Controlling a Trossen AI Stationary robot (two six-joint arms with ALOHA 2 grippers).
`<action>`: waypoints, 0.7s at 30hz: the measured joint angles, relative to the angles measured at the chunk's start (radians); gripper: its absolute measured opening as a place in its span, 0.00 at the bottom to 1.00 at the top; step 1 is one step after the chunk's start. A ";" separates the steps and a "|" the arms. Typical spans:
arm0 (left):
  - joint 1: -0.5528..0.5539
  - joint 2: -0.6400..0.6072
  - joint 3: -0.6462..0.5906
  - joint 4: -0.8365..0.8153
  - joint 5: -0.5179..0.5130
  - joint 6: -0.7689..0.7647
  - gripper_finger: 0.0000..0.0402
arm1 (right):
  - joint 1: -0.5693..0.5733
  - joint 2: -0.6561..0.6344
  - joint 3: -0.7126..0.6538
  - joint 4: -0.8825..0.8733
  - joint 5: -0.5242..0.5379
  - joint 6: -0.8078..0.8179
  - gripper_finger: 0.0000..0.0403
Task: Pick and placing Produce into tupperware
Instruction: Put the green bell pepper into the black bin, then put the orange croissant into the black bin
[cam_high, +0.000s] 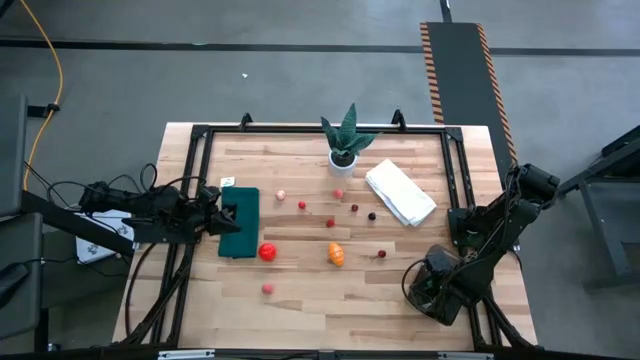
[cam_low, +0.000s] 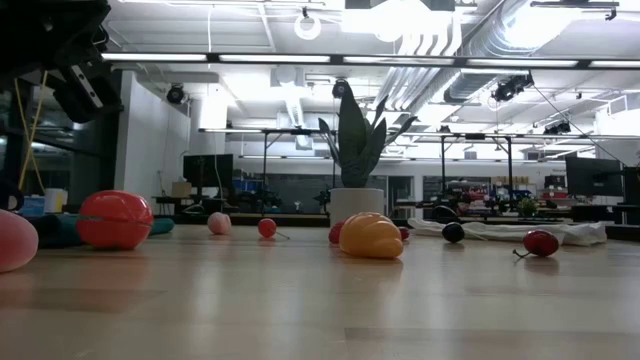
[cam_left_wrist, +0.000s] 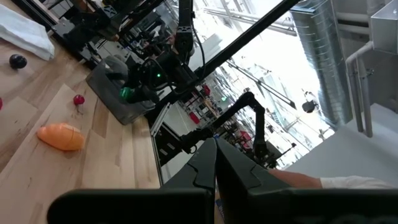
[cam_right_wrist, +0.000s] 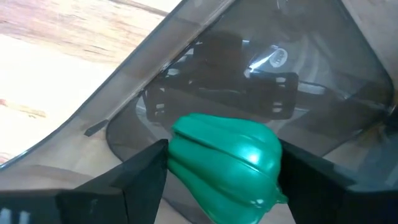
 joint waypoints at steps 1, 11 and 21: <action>0.000 0.000 0.000 0.000 0.000 0.000 0.00 | 0.000 0.000 0.000 0.000 -0.003 0.000 0.70; 0.000 0.000 0.000 0.000 0.000 0.000 0.00 | 0.000 0.000 0.000 -0.001 -0.013 -0.006 0.73; 0.000 0.000 0.000 0.000 0.000 0.000 0.00 | -0.018 -0.027 0.000 -0.003 -0.041 -0.055 0.73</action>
